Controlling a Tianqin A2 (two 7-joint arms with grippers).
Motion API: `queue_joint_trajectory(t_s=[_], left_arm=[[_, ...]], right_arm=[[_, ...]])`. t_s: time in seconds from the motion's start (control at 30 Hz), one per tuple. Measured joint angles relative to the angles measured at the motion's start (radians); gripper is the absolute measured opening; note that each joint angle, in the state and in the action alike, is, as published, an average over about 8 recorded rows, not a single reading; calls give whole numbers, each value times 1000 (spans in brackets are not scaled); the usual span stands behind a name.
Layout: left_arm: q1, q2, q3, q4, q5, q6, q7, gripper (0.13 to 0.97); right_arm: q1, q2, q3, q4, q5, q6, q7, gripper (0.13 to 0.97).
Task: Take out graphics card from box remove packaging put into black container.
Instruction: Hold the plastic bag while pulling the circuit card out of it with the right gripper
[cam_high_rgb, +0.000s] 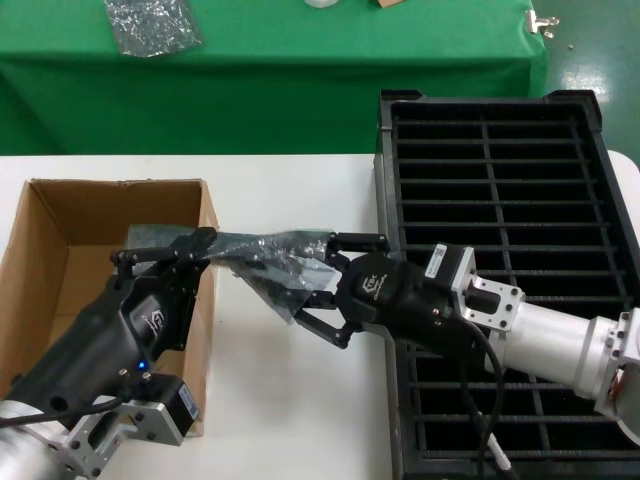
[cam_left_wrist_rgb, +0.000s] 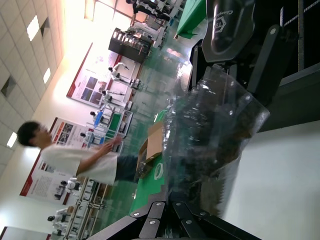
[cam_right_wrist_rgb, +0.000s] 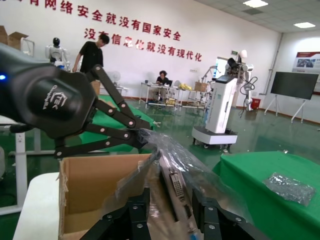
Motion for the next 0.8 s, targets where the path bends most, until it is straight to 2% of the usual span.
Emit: queue_joint_trajectory(t_s=[0.1, 0.4, 0.67, 0.8], left_arm=[[0, 0, 0, 0, 0, 0, 0, 139], [0, 0, 0, 0, 0, 0, 0, 139], [0, 0, 0, 0, 0, 0, 0, 139], [0, 0, 0, 0, 0, 0, 0, 139]], right_arm=[[5, -7, 2, -9, 3, 0, 0, 341], [13, -20, 2, -23, 8, -11, -7, 295], [33, -50, -8, -68, 11, -30, -25, 199], [39, -60, -10, -83, 11, -36, -28, 199]])
